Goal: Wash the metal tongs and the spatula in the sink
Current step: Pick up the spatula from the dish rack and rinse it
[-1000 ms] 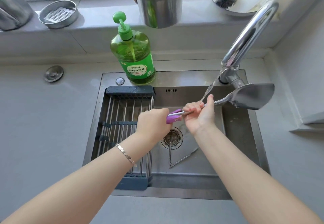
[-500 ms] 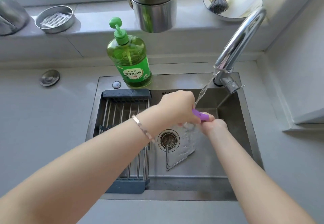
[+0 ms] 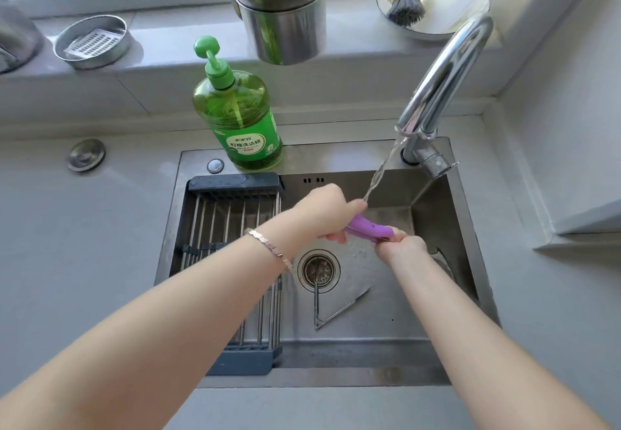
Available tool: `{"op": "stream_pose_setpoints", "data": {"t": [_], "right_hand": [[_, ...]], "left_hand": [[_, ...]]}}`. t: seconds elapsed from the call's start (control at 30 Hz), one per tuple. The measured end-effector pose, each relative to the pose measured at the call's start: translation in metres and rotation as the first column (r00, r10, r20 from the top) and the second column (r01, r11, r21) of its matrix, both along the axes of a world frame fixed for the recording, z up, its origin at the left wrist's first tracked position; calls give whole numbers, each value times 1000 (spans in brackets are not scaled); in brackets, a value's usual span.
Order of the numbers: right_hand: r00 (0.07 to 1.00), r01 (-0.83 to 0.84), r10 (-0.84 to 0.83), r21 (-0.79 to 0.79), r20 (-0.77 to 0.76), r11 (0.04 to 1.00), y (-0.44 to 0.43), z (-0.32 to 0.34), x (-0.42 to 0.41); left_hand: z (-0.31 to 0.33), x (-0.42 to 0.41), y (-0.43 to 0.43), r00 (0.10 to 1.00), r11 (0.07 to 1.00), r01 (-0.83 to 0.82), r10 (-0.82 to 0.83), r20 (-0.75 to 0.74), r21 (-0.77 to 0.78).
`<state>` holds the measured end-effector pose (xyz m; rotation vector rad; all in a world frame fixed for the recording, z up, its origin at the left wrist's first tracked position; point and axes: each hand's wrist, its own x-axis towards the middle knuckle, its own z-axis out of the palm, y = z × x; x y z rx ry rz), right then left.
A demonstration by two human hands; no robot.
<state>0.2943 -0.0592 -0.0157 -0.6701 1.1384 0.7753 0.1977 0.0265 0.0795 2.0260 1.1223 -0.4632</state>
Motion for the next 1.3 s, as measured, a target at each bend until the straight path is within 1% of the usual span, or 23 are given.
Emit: {"op": "stream_pose_setpoints", "data": {"t": [0.03,0.1,0.17,0.23,0.27,0.33,0.4,0.47,0.5,0.6,0.7,0.77,0.83,0.87,0.9,0.93,0.97,1.0,1.03,1.07,1.13,1.23,1.3], "right_hand": [[1000,-15,15,-3,0,1000,0,0,-3],[998,-55,55,-6,-8,998,4,-3,-9],[990,-138,138,3,5,990,13,-3,-17],[960,-277,277,0,47,961,23,3,-29],[929,-361,360,-10,83,933,29,7,-36],[891,-440,431,36,143,897,36,14,-50],[875,-469,444,114,192,876,35,17,-61],[860,-502,472,150,196,852,29,21,-66],[855,-510,479,159,199,845,26,22,-66],[859,-499,464,152,215,853,17,21,-59],[789,-602,562,129,250,788,8,18,-62],[709,-691,641,106,294,715,6,21,-69],[566,-805,750,33,343,592,2,27,-67],[443,-872,823,-44,356,488,0,32,-60],[278,-927,896,-146,346,344,-5,37,-52],[102,-948,947,-258,303,185,-10,42,-41],[-36,-933,967,-355,251,57,-15,48,-30],[-107,-891,971,-454,213,1,-19,50,-18],[-106,-832,975,-555,194,20,-22,52,-5],[-63,-751,980,-655,191,79,-23,53,10],[77,-604,963,-757,257,251,-19,58,36],[171,-505,924,-775,342,380,-4,63,61],[266,-458,872,-742,411,489,7,62,68]], "left_hand": [[4,0,1,983,987,157,-152,-101,44],[9,1,-1,874,886,433,-366,-320,169],[11,1,-7,748,736,620,-450,-488,272],[6,0,-13,693,672,687,-492,-527,276],[3,-4,-13,690,677,691,-514,-509,253],[-4,-18,-9,763,786,600,-506,-403,148],[-8,-38,-2,878,898,439,-426,-220,13],[-10,-62,4,957,956,282,-286,-50,-76],[-12,-73,6,968,965,249,-252,-23,-88],[-21,-106,11,943,948,318,-317,-105,-5],[-29,-118,10,969,977,204,-211,-130,-59],[-29,-113,3,973,982,156,-172,-152,-107],[-32,-106,-8,978,978,131,-154,-140,-162],[-34,-103,-12,983,979,116,-138,-124,-169],[-36,-101,-16,989,983,95,-111,-101,-155],[-39,-101,-19,994,990,70,-80,-78,-120],[-42,-101,-19,995,996,66,-71,-70,-66],[-44,-102,-19,992,996,88,-88,-85,-10],[-46,-104,-17,987,992,121,-116,-115,31],[-48,-106,-15,980,988,146,-137,-141,51],[-47,-109,-12,966,980,190,-176,-188,62],[-39,-111,-4,929,942,310,-271,-252,128],[-33,-111,2,902,907,376,-312,-297,189]]}}
